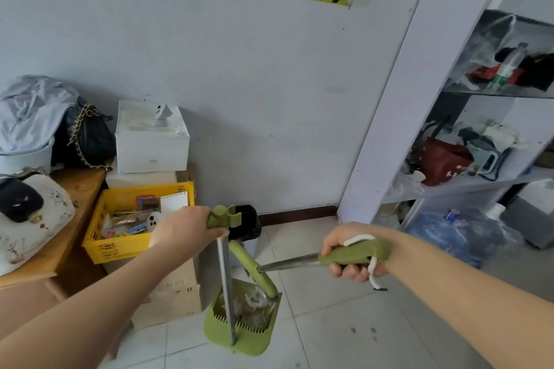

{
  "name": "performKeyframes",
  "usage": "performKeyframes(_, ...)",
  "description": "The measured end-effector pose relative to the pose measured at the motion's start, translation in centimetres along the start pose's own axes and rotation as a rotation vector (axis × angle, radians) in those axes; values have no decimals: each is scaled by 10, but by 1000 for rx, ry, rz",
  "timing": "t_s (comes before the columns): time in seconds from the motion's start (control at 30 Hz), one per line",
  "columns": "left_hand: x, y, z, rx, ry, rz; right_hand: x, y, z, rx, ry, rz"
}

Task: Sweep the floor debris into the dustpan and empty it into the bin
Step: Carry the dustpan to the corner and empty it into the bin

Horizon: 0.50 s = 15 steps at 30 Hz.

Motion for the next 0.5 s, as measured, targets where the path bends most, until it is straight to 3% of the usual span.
performKeyframes(0.5, -14, -17, -133, -19, -83, -58, 105, -100, -68, 76, -65, 115)
Point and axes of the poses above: each hand's wrist, its own z-axis away from the middle knuckle, its own y-axis out of the palm, x = y × z, the point moved 9 cm from there along -z, towards the middle knuckle
